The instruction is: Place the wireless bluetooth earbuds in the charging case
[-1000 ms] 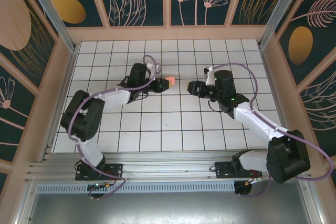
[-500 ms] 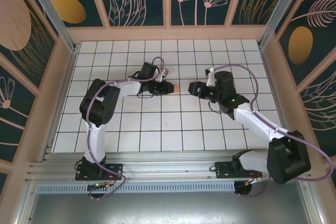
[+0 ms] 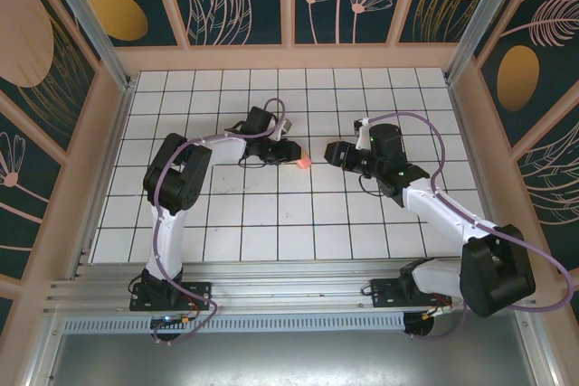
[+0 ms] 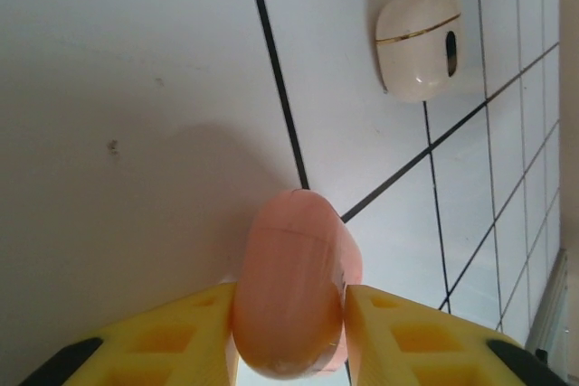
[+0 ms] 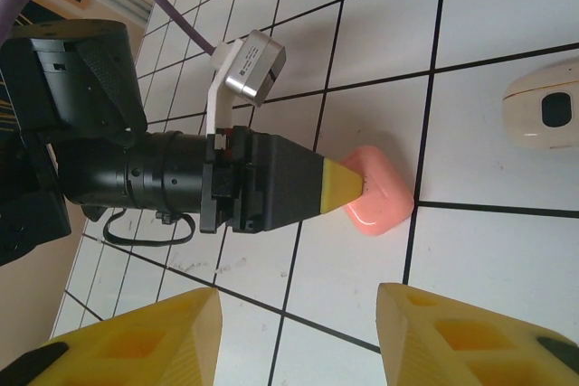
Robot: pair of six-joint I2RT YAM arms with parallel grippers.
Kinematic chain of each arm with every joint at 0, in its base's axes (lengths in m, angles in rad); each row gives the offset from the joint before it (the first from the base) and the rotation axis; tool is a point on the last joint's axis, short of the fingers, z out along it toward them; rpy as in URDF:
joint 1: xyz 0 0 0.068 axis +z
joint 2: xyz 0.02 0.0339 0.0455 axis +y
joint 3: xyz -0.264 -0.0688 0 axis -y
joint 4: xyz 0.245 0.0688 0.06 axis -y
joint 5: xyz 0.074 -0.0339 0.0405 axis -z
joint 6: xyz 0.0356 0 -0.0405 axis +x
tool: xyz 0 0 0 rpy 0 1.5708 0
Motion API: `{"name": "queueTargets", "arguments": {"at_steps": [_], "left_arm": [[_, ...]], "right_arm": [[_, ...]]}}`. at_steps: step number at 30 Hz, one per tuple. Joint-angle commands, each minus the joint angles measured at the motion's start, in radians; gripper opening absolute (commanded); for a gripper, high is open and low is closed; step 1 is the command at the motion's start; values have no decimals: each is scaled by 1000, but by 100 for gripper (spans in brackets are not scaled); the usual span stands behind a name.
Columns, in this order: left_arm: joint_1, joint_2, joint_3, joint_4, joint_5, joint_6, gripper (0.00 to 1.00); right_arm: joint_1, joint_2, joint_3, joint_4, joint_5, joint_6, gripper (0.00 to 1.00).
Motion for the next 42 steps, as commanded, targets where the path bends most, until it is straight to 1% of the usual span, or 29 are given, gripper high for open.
{"name": "queueTargets", "arguments": {"at_steps": [1,5,7,9,11,13,14,15,16,18,20,23,24,26,28,30,32,33,35,36,38,39,41,42], "left_arm": [[25,-33,20,-74,-68,33,40],[51,-101,8,-132,-146,82,46],[65,-153,-9,-155,-198,107,46],[84,-228,-46,-162,-271,125,47],[110,-311,-89,-152,-356,137,53],[138,-393,-131,-138,-450,158,65],[151,-432,-154,-131,-509,170,76],[164,-494,-176,-123,-558,181,98],[177,-545,-208,-104,-610,195,99],[208,-636,-279,-55,-712,209,99],[242,-732,-372,31,-800,230,99],[273,-852,-528,175,-970,266,99],[283,-882,-576,220,-1007,282,99],[296,-938,-695,362,-1075,340,99],[307,-965,-798,494,-1119,375,99],[320,-971,-907,664,-1134,403,99],[333,-944,-1030,914,-1128,437,99],[337,-920,-1079,1008,-1135,440,99],[346,-865,-1107,1078,-1152,461,99],[351,-841,-1122,1133,-1138,473,99],[356,-766,-1176,1308,-1095,512,99],[362,-734,-1188,1362,-1086,517,99],[369,-665,-1179,1423,-1082,514,99],[379,-681,-1163,1358,-1055,501,99]], "right_arm": [[-6,-20,-9,9,16,4,49],[-6,-35,-12,2,40,-5,50],[-7,-47,-15,-3,58,-18,50],[-9,-62,-21,-5,93,-43,52],[-10,-81,-45,7,157,-67,54],[-14,-98,-89,45,233,-84,55],[-21,-106,-116,62,267,-88,55],[-26,-112,-136,76,291,-98,56],[-34,-122,-158,92,328,-109,56],[-60,-144,-201,118,399,-128,98],[-106,-173,-244,148,444,-150,99],[-174,-232,-319,229,486,-187,99],[-196,-248,-342,253,496,-199,99],[-245,-285,-389,310,508,-226,99],[-283,-310,-426,359,531,-251,99],[-314,-321,-458,408,569,-271,99],[-352,-310,-466,447,574,-311,99],[-368,-299,-479,481,580,-332,99],[-410,-253,-524,599,575,-361,99],[-431,-226,-541,650,555,-365,99],[-481,-150,-574,773,495,-368,99],[-494,-110,-588,831,476,-371,99],[-520,-38,-552,859,421,-390,99],[-522,-8,-546,896,402,-409,99]]}}
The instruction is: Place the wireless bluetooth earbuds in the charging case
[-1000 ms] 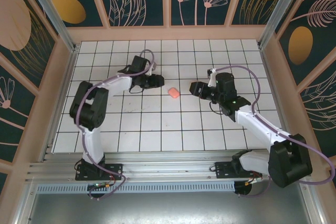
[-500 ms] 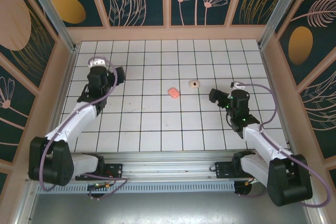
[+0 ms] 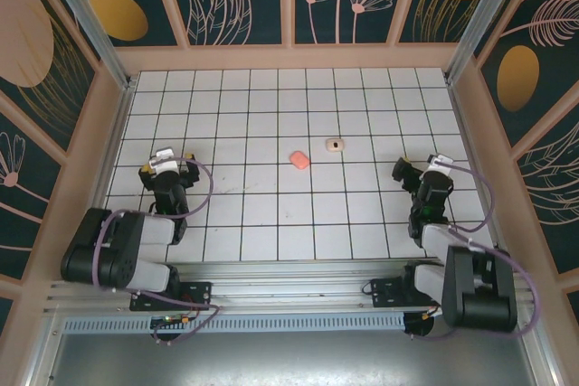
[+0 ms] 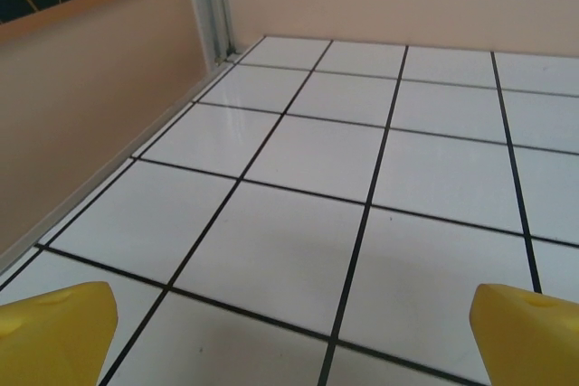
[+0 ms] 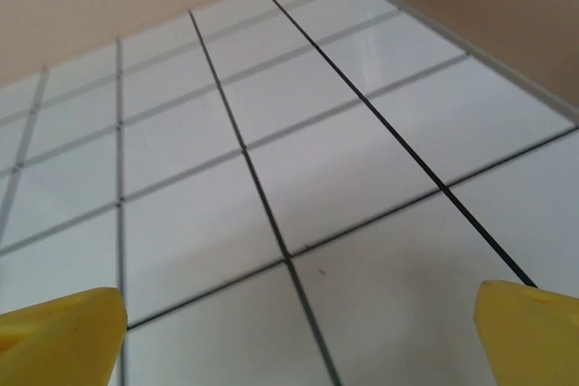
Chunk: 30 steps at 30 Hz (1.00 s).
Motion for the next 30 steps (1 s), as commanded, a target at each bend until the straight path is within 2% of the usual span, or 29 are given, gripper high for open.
{"name": "queueTargets", "arguments": {"at_steps": [1,2,3,4,6,7,8,10,12,13,30], "left_arm": [[43,6,17,158,88,11,99],[65,61,7,236,124,0,99],[70,108,7,313,114,4,99],[82,53,31,154,139,-20,99],[95,88,15,255,153,-21,99],[95,66,26,190,156,-26,99],[95,56,29,177,156,-25,99],[95,60,26,184,157,-24,99],[95,64,22,200,154,-20,99],[95,59,23,189,157,-22,99],[95,60,22,193,157,-20,99]], "right_arm": [[-20,81,19,259,-88,-71,99],[-23,112,19,317,-122,-84,99],[-23,136,18,363,-138,-89,99],[-29,167,25,393,-159,-79,99],[-44,224,37,442,-231,-67,99],[-41,276,18,540,-249,-68,99],[-29,302,19,554,-286,-98,99],[16,375,40,590,-243,-135,99],[23,358,66,500,-240,-148,99],[23,376,54,555,-238,-147,99],[31,367,64,518,-222,-148,99]]}}
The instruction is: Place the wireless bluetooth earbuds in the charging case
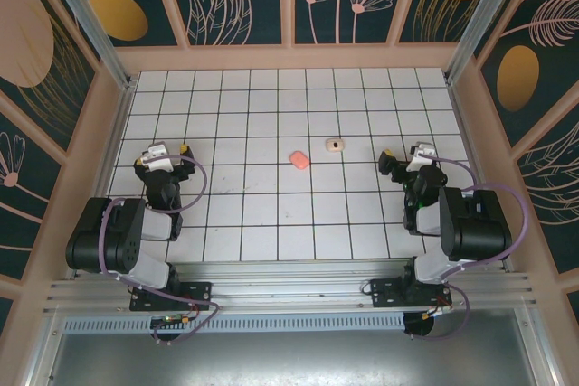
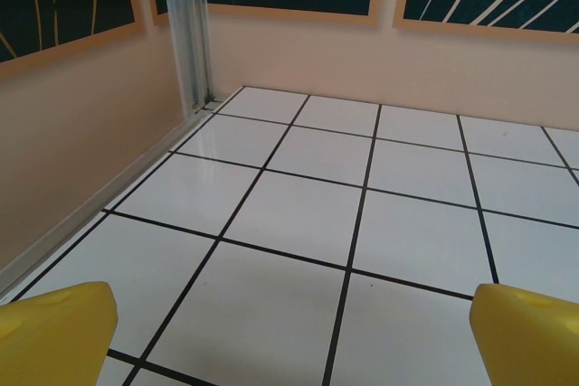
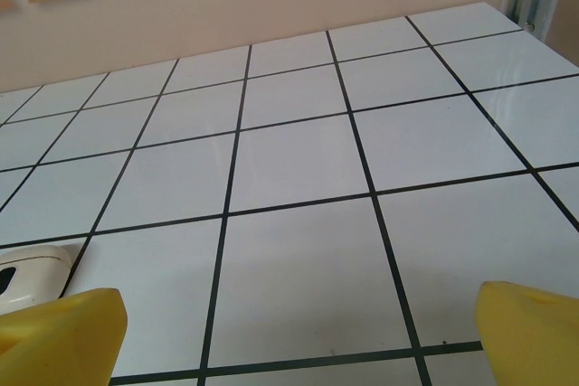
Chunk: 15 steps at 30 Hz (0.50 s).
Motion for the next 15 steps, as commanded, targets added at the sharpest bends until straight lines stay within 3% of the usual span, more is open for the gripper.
{"name": "queueTargets", "arguments": {"at_steps": [1,15], "left_arm": [[5,-2,8,32,6,-10,99],[5,0,9,30,9,-9,99]], "right_arm": [[8,-3,18,55,8,-16,99],[5,-2,18,56,5,-16,99]]}}
